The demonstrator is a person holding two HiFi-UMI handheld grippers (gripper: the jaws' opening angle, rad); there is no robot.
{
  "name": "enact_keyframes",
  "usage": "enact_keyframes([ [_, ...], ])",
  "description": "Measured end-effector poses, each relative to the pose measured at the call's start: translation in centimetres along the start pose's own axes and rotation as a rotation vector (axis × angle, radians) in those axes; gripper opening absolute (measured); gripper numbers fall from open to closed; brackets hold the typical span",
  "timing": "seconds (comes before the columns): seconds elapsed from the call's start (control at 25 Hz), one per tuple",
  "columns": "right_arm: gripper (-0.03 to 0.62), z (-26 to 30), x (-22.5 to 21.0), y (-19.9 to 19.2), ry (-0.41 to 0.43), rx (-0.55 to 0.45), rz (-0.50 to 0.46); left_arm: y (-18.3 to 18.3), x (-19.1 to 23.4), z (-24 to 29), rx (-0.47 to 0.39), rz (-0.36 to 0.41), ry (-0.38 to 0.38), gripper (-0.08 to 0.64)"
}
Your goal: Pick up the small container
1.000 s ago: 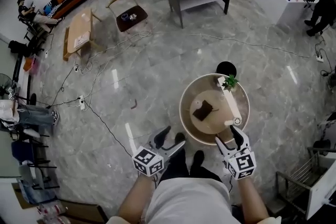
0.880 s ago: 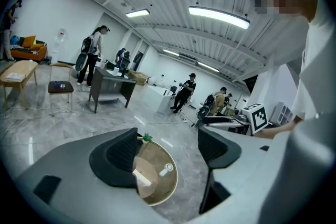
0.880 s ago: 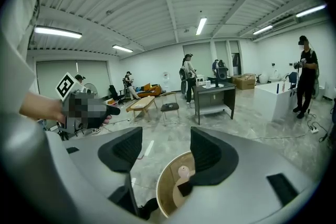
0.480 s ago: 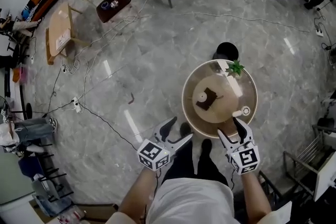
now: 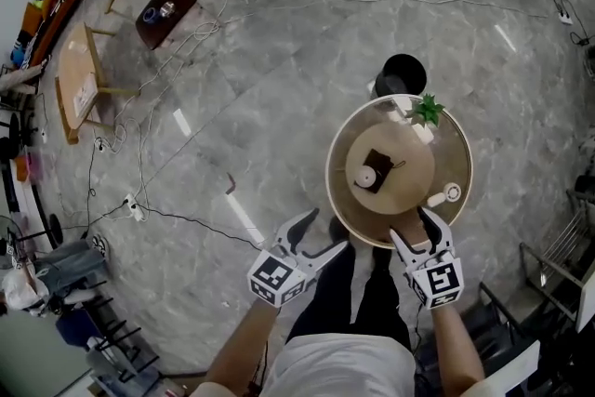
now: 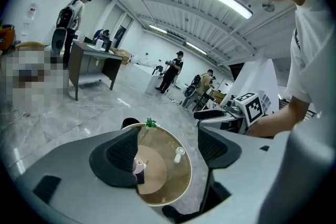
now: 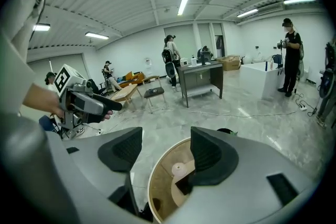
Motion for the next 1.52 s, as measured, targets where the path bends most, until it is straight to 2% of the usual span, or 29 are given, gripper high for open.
enact_keyframes([
  [0.16, 0.301, 3.6, -0.5, -1.5, 0.001, 0.002, 0.004, -1.3, 2.9, 2.7, 0.024, 0.0, -0.034, 0.37],
  [0.36, 0.301, 7.3, -0.6, -4.4, 0.028, 0.058, -0.039, -4.0, 5.8, 5.7, 0.033, -0.013, -0.052, 0.362],
  [0.6, 0.301, 12.5, -1.1, -8.4, 0.085, 0.034, -0.068, -8.8, 9.1, 9.3, 0.051, -0.033, -0.042, 0.365],
  [0.8, 0.301, 16.4, -1.5, -12.7, 0.135, 0.057, -0.075, -13.1, 11.7, 12.0, 0.056, -0.069, -0.011, 0.368],
  [1.0, 0.298, 21.1, -2.3, -17.6, 0.202, 0.069, -0.158, -17.6, 14.5, 15.8, 0.055, -0.081, 0.014, 0.372],
  [1.24, 0.293, 25.2, -2.0, -22.3, 0.231, 0.064, -0.18, -22.4, 16.8, 18.2, 0.07, -0.089, 0.005, 0.376],
  [1.52, 0.281, 27.8, -2.0, -26.2, 0.271, 0.052, -0.214, -26.0, 18.4, 20.2, 0.08, -0.093, -0.014, 0.374],
])
Point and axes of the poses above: the fingertips, and each gripper's own axes: z forward along the fingers, x to its left, y out of its top, the point moved 4 cm from there along -z, backward along the fingers, and after that the axes turned 8 degrees about -y, right-handed, at the moved point
